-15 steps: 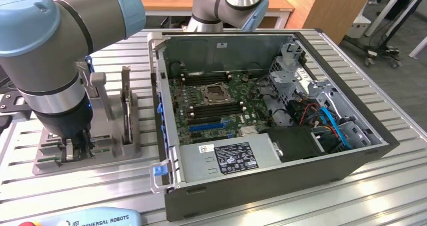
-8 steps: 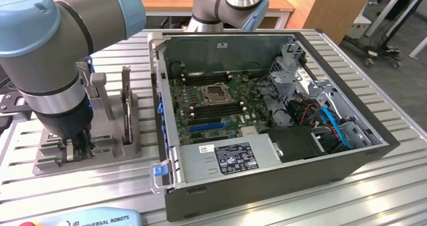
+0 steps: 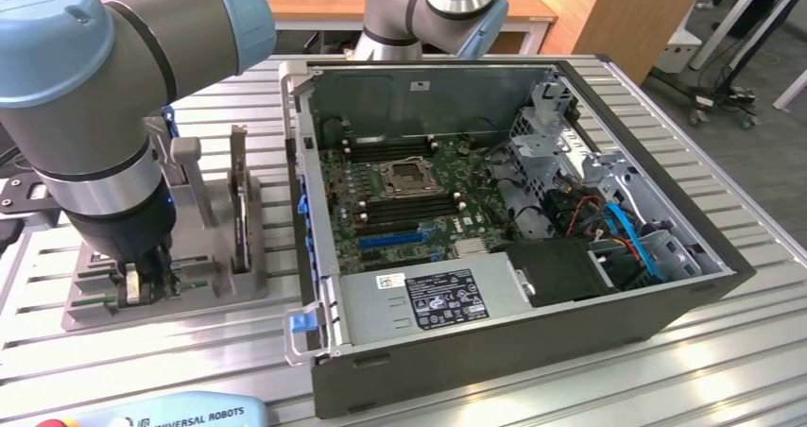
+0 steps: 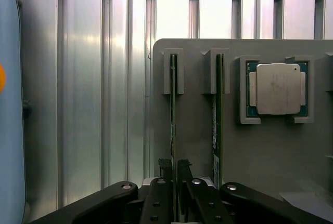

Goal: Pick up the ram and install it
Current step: 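Pick up the ram and move it above insertion slot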

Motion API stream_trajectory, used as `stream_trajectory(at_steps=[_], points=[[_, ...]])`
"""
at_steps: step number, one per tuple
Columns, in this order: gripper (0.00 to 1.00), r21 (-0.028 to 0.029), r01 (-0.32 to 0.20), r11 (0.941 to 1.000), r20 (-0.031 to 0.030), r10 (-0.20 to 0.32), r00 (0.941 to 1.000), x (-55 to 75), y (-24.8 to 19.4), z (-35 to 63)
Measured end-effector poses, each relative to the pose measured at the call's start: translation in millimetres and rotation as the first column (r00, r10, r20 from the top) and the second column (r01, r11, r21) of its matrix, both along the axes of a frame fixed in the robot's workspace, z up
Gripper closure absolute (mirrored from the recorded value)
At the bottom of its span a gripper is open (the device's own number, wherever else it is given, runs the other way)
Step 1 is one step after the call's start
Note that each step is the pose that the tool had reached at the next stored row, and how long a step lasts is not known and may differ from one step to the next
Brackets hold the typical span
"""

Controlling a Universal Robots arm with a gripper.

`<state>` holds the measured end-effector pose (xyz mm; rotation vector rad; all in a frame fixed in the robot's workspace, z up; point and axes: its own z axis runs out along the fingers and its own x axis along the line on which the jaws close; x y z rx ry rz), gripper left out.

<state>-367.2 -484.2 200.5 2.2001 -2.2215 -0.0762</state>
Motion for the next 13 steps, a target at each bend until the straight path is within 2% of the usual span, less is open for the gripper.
stream_trajectory(at_steps=[1,13], points=[[0.81,0.0,0.0,1.0,0.0,0.0,1.0,0.0,0.0,0.0],[0.81,0.0,0.0,1.0,0.0,0.0,1.0,0.0,0.2,0.0]])
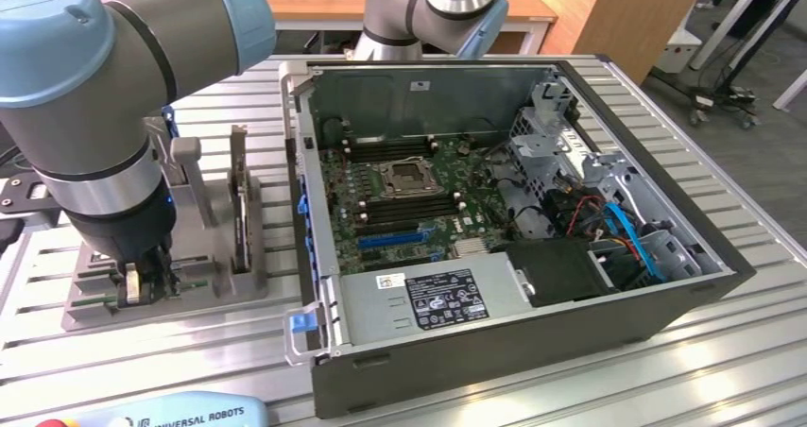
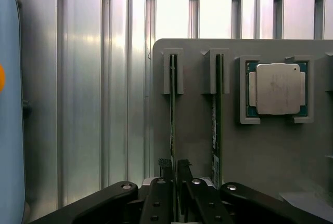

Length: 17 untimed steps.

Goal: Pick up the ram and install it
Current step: 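Pick up the ram and move it above insertion slot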

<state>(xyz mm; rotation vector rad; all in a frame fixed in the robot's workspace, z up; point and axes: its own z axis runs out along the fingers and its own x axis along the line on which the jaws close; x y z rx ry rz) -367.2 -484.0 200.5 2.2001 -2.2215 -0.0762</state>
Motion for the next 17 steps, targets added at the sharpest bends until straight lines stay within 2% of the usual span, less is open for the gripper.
stream_trajectory(at_steps=[5,7,17], points=[[0.81,0.0,0.0,1.0,0.0,0.0,1.0,0.0,0.0,0.0],[0.89,-0.0001,0.0,1.0,0.0,0.0,1.0,0.0,0.0,0.0],[0.89,0.0,0.0,1.0,0.0,0.0,1.0,0.0,0.0,0.0]])
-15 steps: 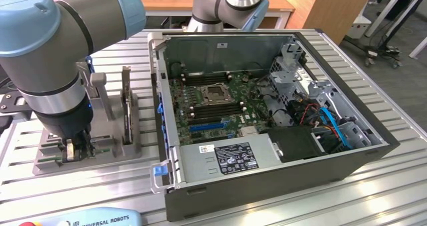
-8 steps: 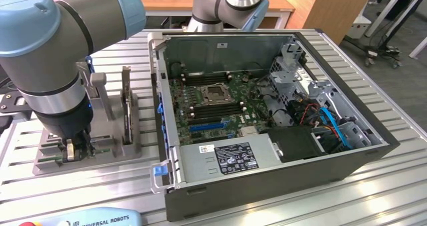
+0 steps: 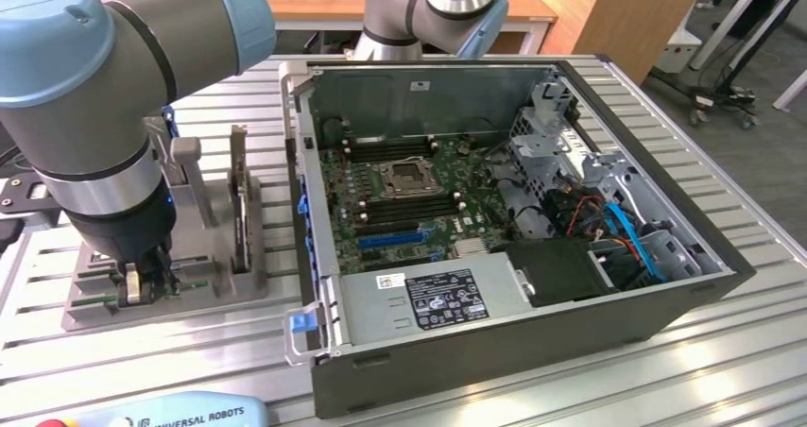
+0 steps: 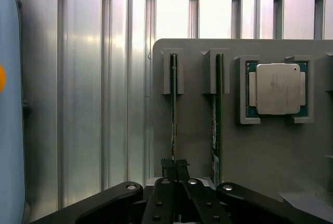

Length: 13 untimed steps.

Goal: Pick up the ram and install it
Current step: 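Pick up the ram and move it above insertion slot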

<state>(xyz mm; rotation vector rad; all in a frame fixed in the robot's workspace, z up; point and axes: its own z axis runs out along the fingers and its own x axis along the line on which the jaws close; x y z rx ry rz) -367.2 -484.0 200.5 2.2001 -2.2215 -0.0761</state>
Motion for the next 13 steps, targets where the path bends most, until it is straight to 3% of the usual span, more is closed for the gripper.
stream_trajectory(at_steps=[13], points=[[0.89,0.0,-0.014,0.9999,0.0,0.014,0.9999,0.0,0.0,0.0]])
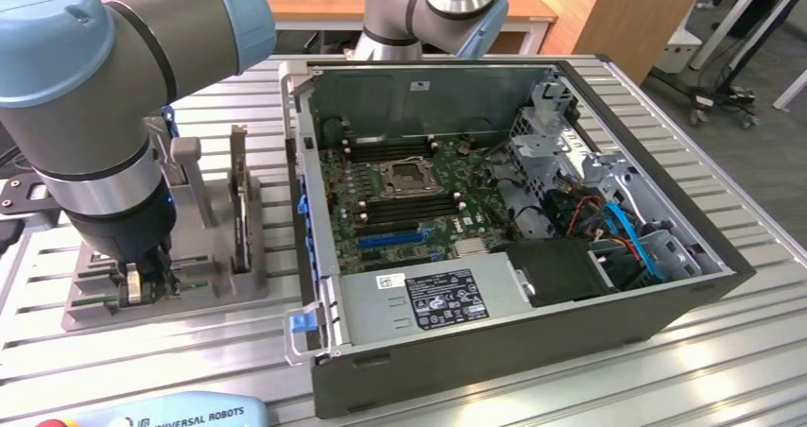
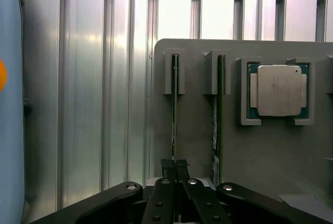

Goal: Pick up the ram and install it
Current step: 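Pick up the ram and move it above insertion slot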

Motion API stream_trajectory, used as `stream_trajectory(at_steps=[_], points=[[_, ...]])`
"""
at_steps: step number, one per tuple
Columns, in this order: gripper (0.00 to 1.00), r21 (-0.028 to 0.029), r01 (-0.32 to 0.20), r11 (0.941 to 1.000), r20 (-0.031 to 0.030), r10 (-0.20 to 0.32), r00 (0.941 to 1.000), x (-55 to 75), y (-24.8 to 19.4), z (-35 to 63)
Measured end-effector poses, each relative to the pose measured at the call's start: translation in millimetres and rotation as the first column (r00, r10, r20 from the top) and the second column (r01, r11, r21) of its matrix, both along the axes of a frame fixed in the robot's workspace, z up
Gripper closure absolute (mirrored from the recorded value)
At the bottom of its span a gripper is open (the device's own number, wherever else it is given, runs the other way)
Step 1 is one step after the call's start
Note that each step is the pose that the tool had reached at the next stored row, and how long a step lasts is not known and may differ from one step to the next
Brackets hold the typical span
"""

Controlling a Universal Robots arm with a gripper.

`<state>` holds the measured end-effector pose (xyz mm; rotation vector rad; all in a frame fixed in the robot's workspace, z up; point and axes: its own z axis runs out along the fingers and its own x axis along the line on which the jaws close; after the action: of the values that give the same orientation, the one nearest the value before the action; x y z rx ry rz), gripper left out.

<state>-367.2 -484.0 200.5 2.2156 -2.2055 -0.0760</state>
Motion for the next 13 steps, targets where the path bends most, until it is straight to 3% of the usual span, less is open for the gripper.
stream_trajectory(at_steps=[13], points=[[0.89,0.0,-0.007,1.0,0.0,0.007,1.0,0.0,0.0,0.3]])
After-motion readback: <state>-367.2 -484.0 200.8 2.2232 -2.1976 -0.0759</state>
